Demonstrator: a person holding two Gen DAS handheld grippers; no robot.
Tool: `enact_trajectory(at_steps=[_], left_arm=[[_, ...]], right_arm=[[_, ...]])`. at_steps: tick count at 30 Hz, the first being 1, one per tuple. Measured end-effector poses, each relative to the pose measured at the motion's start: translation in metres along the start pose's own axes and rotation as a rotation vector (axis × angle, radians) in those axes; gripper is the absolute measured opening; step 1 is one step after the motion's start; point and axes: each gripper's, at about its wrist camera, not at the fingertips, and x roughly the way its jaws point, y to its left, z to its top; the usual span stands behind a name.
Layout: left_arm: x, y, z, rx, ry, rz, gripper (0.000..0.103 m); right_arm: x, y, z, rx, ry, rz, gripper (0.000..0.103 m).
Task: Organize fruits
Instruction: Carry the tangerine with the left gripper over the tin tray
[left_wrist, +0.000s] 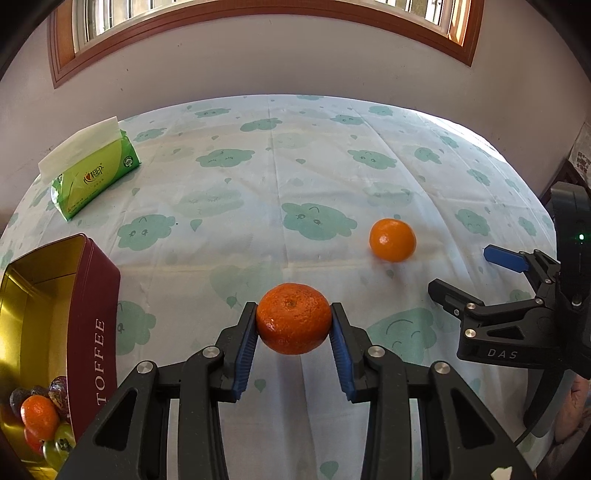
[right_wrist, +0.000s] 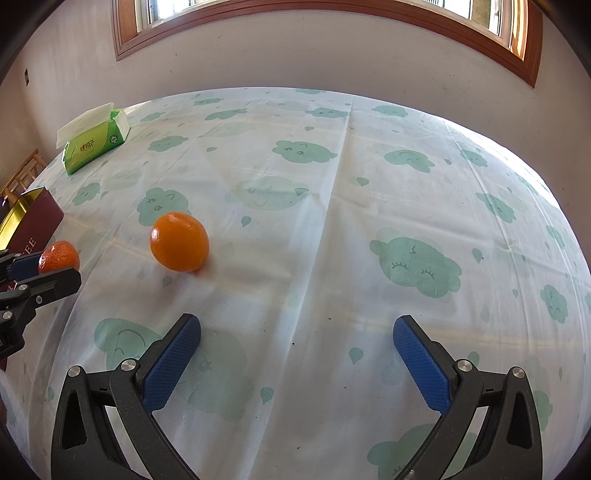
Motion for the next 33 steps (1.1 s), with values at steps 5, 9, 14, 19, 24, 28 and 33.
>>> enact_trajectory(at_steps=[5,9,14,19,24,28,33], left_arm=[[-0.014,0.003,-0.004,-0.012,-0.01,0.013,0.034],[-0.03,0.005,-0.007,-0.016,-0.032,0.028,0.034],[-0.048,0.013,-0.009,-0.033,-0.047,0.028,0.034],[-0.067,0.026,-0.011,-0.052,-0.066,0.037,0.034],[-0.086,0.047,-0.013,-0.085,-0.083,0.058,0.034],[-0.102,0.069,-0.018,-0.105,-0.098,0.093,0.034],[-0.119,0.107,-0.032,-0.156,-0.1,0.138,0.034]], right_arm=[[0.0,0.0,0.0,0.0,0.0,0.0,0.103],[0.0,0.0,0.0,0.0,0.0,0.0,0.103],[0.0,0.0,0.0,0.0,0.0,0.0,0.103],[0.0,0.0,0.0,0.0,0.0,0.0,0.103],[0.0,0.0,0.0,0.0,0.0,0.0,0.103],[0.0,0.0,0.0,0.0,0.0,0.0,0.103],[0.0,0.0,0.0,0.0,0.0,0.0,0.103]])
